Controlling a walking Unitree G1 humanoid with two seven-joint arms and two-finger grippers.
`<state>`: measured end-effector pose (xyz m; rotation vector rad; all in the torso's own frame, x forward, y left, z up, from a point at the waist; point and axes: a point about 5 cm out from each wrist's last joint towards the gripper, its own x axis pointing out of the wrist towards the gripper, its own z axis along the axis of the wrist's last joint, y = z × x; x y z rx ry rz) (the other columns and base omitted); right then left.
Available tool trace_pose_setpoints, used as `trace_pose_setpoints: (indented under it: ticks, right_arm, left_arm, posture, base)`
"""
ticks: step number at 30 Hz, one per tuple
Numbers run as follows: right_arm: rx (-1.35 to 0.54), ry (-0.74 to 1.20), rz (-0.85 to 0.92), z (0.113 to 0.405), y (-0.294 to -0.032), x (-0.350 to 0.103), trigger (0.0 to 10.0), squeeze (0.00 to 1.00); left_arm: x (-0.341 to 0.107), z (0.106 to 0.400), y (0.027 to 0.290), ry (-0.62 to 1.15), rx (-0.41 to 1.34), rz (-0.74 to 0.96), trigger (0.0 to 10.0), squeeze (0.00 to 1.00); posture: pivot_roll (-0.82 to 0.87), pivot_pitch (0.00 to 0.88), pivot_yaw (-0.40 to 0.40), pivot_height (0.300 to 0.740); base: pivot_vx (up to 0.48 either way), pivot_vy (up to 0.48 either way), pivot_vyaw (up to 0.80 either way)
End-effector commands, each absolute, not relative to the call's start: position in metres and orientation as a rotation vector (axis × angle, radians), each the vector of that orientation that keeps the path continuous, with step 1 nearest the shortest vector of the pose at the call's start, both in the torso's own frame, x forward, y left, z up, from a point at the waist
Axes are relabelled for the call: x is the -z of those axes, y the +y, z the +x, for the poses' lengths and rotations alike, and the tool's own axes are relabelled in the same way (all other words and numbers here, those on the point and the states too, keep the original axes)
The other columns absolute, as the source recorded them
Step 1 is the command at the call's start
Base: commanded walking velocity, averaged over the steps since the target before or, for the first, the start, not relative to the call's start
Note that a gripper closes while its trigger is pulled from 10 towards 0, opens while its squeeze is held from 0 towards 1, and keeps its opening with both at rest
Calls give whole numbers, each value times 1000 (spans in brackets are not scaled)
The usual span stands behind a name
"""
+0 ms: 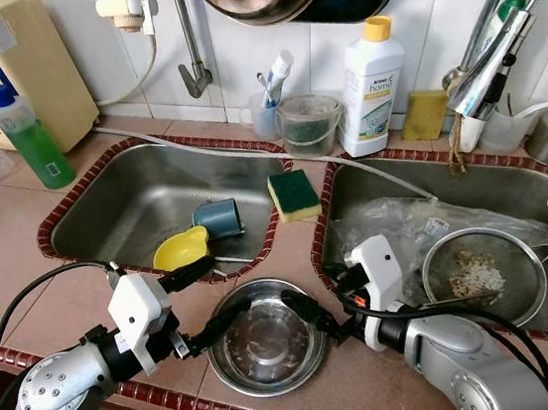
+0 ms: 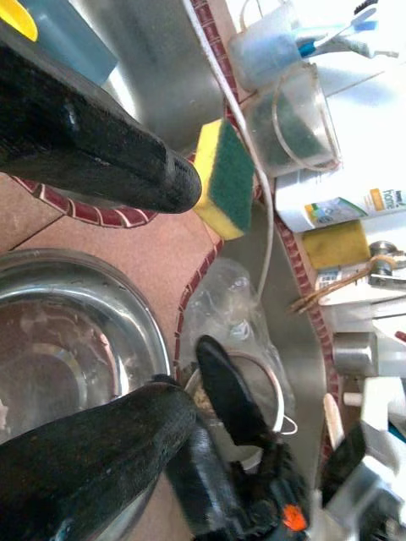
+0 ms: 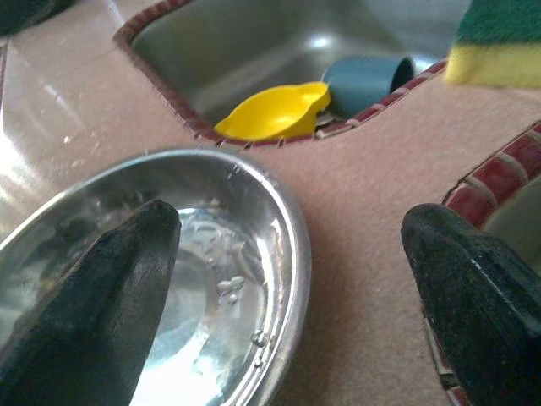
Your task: Kitchen organization
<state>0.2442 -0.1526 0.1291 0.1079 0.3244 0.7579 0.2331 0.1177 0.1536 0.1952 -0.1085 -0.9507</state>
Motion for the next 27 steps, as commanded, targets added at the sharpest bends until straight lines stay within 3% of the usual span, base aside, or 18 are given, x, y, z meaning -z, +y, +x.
trace_pose_setpoints:
  ticks: [1,14,27]
  right_arm:
    - [-786,344,105,244,-151,-129,10000,0]
    - [-863,420,142,241,-148,-124,10000,0]
    - [-819,496,209,241,-156,-112,10000,0]
  left_arm:
    - [-159,232,118,-126,948,200,10000,0]
    - [-150,210,112,-66,1047,190,10000,0]
    - [-156,211,113,-74,1046,192,10000,0]
  posture:
    - [-118,103,7,740]
    - [-102,102,-8,740]
    - [-100,107,-10,740]
  base:
    - [0,0,0]
    - [0,0,0]
    - [0,0,0]
